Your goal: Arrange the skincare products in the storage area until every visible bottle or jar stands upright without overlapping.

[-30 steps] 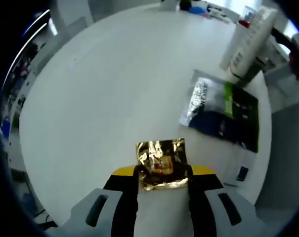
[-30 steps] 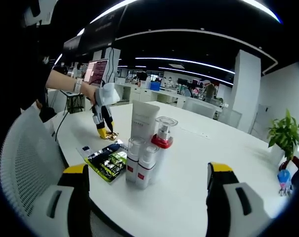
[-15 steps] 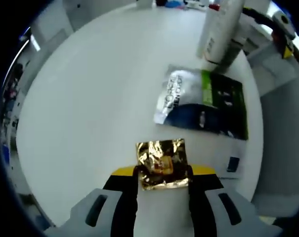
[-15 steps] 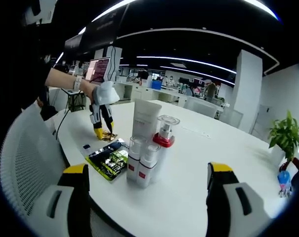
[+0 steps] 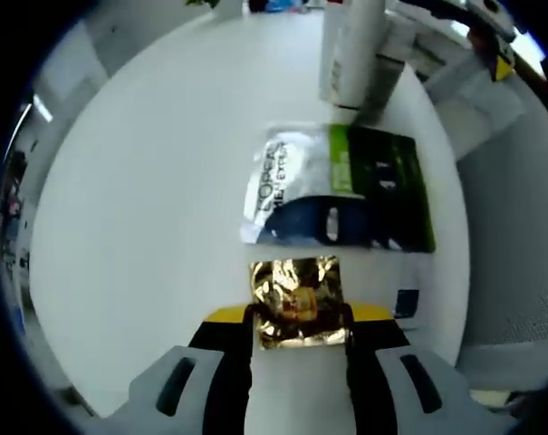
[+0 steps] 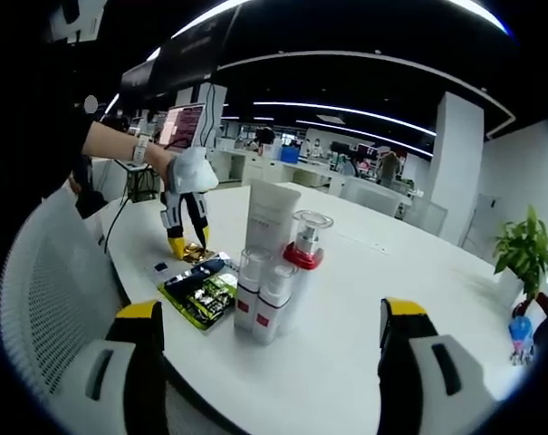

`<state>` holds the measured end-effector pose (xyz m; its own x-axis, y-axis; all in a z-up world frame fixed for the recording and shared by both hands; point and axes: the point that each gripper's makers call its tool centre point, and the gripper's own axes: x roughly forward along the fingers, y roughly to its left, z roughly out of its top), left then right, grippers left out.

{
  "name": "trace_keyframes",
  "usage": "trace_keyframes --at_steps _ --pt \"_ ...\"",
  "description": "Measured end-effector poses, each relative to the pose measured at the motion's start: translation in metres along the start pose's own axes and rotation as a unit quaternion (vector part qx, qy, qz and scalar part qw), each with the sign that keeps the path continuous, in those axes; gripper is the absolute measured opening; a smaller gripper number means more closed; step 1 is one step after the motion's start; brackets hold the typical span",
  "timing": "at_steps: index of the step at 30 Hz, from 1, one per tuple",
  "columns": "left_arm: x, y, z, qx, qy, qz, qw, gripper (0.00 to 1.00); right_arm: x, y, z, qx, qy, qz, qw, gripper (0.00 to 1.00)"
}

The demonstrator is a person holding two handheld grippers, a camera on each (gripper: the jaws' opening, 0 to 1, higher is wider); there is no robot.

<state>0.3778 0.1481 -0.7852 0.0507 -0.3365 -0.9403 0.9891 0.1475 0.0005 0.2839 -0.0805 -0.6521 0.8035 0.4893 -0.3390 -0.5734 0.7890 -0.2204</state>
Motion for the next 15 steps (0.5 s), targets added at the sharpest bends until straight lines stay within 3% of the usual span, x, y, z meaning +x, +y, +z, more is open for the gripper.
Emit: trace_keyframes --at_steps 15 --pt "0.0028 -0.0001 0.0038 0.057 0.026 -0.019 0.9979 0.37 0.0006 0.0018 -0.0012 -0.005 0.003 0.004 1.0 0.99"
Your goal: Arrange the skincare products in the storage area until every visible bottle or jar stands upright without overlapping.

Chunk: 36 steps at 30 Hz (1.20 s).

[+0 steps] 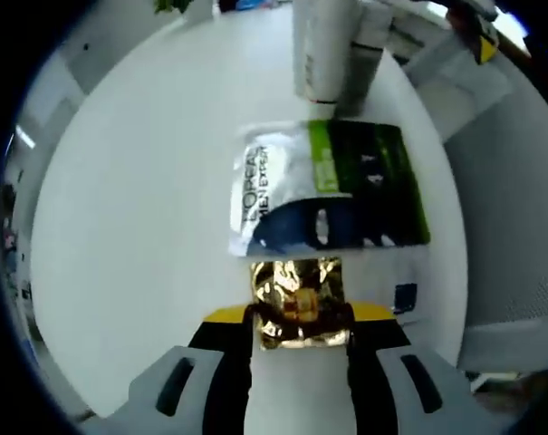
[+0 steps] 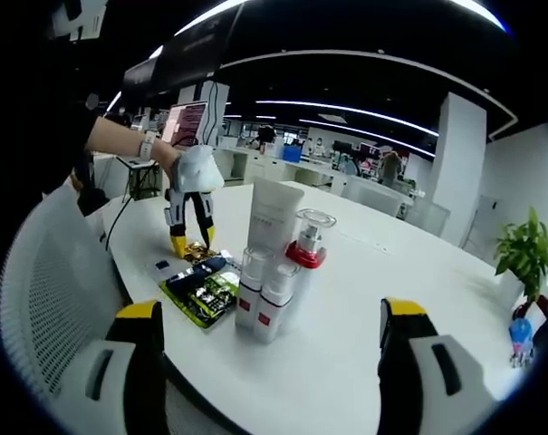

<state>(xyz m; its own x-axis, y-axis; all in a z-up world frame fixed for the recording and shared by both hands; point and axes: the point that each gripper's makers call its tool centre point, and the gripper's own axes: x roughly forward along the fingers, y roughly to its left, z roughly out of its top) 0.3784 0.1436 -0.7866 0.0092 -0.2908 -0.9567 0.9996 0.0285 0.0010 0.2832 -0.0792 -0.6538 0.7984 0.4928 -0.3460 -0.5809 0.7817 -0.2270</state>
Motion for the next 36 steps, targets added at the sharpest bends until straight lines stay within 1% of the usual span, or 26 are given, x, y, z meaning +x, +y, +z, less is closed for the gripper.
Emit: trace_keyframes --at_steps 2,4,6,10,11,14,25,34,36 --pt "0.0005 0.0005 0.0008 -0.002 0.007 0.0 1.0 0.37 0.0 0.0 -0.0006 -0.001 0.002 0.0 1.0 0.99" --pt "0.0009 0.0008 0.0017 0.005 0.011 0.0 0.9999 0.37 -0.0001 -0.0001 -0.0001 -0.002 0.0 -0.001 1.0 0.99" --pt "0.0013 0.0019 0.0031 -0.004 0.014 0.002 0.9999 0.37 -0.0002 -0.0002 0.0 -0.002 0.0 -0.001 1.0 0.99" --pt "0.002 0.003 0.0048 -0.001 0.011 0.002 0.9999 0.37 -0.0001 -0.0002 -0.0002 -0.003 0.0 -0.001 1.0 0.99" --pt "0.0023 0.0035 0.0053 -0.01 0.011 0.003 0.9999 0.37 -0.0001 -0.0001 -0.0003 -0.003 0.0 -0.001 1.0 0.99" --pt "0.0027 0.0043 0.0062 -0.015 0.01 0.004 0.9998 0.37 -0.0001 -0.0002 -0.0005 -0.004 0.001 -0.001 1.0 0.99" --pt "0.0027 0.0033 0.0063 -0.016 0.006 0.007 0.9998 0.37 -0.0001 -0.0005 -0.0013 -0.007 0.003 -0.003 1.0 0.99" --pt "0.001 0.0091 0.0064 -0.019 -0.004 0.031 0.9993 0.45 0.0001 -0.0002 -0.0021 -0.012 0.005 -0.003 0.9999 0.99" --pt "0.0007 0.0092 0.0065 -0.02 -0.005 0.035 0.9992 0.45 0.0001 -0.0005 -0.0023 -0.013 0.006 -0.004 0.9999 0.99"
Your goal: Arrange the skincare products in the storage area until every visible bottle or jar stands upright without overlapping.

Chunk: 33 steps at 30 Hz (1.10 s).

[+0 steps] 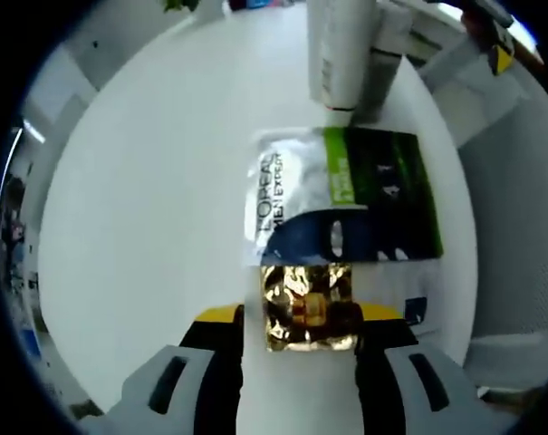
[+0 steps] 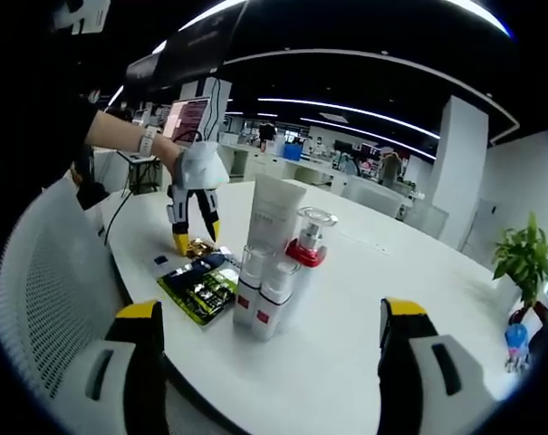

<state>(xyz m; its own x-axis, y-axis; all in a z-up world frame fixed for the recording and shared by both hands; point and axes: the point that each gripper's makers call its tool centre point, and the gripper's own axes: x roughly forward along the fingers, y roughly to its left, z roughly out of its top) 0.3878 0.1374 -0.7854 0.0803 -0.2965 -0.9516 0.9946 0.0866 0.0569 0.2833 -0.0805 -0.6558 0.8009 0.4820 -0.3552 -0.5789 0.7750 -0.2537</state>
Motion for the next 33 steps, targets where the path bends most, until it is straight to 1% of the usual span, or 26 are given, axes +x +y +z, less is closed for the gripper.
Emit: trace_keyframes --at_steps 2,7,12,17,22,33 --pt "-0.0001 -0.0022 0.0005 0.001 0.0 0.0 1.0 0.44 0.0 -0.0002 0.0001 -0.001 0.0 -0.001 1.0 0.99" --pt "-0.0008 -0.0018 0.0017 0.006 -0.001 0.009 0.9999 0.46 0.0004 0.0002 0.0001 -0.003 0.001 -0.001 1.0 0.99" --pt "-0.0015 0.0015 0.0018 0.002 -0.005 0.02 0.9998 0.51 0.0009 0.0013 -0.0012 -0.009 0.006 -0.001 0.9999 0.99" --pt "-0.0016 0.0024 0.0023 0.003 -0.006 0.024 0.9997 0.54 0.0009 0.001 -0.0012 -0.011 0.006 -0.002 0.9999 0.99" --pt "-0.0013 -0.0012 0.0026 0.003 -0.009 0.018 0.9998 0.52 0.0014 0.0021 -0.0026 -0.014 0.01 0.0 0.9998 0.99" --pt "-0.0026 0.0023 0.0021 -0.002 -0.014 0.032 0.9994 0.57 0.0018 0.0024 -0.0041 -0.02 0.015 0.0 0.9997 0.99"
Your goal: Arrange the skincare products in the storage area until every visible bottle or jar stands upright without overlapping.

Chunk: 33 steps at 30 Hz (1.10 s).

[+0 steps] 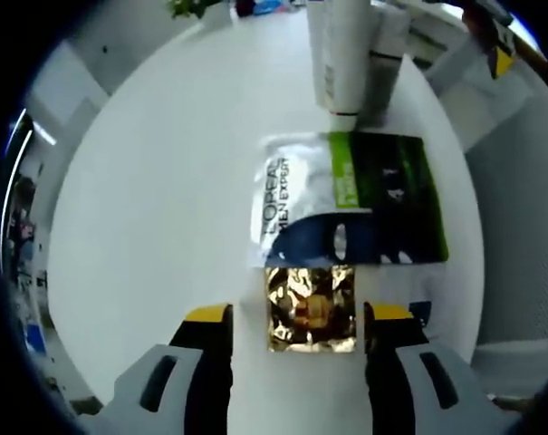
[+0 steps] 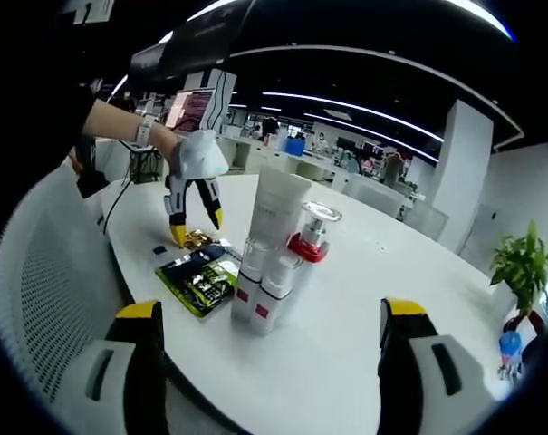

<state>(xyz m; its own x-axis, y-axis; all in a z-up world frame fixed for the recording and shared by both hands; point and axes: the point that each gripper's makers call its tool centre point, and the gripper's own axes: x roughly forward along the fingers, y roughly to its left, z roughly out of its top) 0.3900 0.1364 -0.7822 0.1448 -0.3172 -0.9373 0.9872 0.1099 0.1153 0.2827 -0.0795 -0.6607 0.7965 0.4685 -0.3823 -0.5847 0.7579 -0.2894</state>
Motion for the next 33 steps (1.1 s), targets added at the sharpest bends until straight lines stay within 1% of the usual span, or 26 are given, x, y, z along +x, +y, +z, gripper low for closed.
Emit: trace_keyframes --at_steps 4,6,10,15,19,21,23,25,28,30,32,33 --pt "0.0 -0.001 0.0 -0.004 0.001 -0.002 1.0 0.59 0.0 0.0 0.0 -0.001 0.001 0.001 1.0 0.99" --pt "0.0 0.001 0.0 -0.003 -0.001 0.005 1.0 0.6 0.0 0.001 0.0 -0.003 0.002 0.001 1.0 0.99" --pt "-0.006 0.005 0.003 -0.015 -0.012 0.011 0.9998 0.6 0.0 0.0 0.0 -0.003 0.0 0.0 1.0 0.99" --pt "-0.01 0.002 0.001 -0.019 -0.015 0.011 0.9996 0.6 -0.001 0.0 0.001 -0.002 -0.003 0.0 1.0 0.99" --pt "-0.017 0.002 0.002 -0.025 -0.023 0.021 0.9992 0.6 -0.002 0.0 0.003 0.004 -0.011 0.002 0.9999 0.99" --pt "-0.02 0.001 0.004 -0.033 -0.03 0.025 0.9987 0.6 -0.002 0.0 0.005 0.008 -0.015 0.002 0.9999 0.99" --pt "-0.023 -0.002 0.006 -0.045 -0.041 0.022 0.9979 0.62 -0.003 -0.001 0.005 0.012 -0.017 0.002 0.9998 0.99" --pt "-0.026 -0.005 0.01 -0.056 -0.058 0.022 0.9965 0.63 -0.003 -0.001 0.006 0.013 -0.018 0.003 0.9997 0.99" --pt "-0.032 -0.008 0.013 -0.067 -0.074 0.029 0.9946 0.64 -0.003 -0.002 0.006 0.018 -0.018 0.003 0.9997 0.99" --pt "-0.036 -0.01 0.014 -0.071 -0.082 0.033 0.9935 0.66 -0.003 -0.005 0.007 0.023 -0.022 -0.005 0.9995 0.99" --pt "-0.039 -0.016 0.019 -0.074 -0.101 0.027 0.9917 0.69 -0.004 -0.007 0.008 0.04 -0.028 -0.003 0.9988 1.0" --pt "-0.04 -0.019 0.02 -0.073 -0.105 0.023 0.9915 0.71 -0.004 -0.009 0.006 0.049 -0.027 -0.004 0.9984 1.0"
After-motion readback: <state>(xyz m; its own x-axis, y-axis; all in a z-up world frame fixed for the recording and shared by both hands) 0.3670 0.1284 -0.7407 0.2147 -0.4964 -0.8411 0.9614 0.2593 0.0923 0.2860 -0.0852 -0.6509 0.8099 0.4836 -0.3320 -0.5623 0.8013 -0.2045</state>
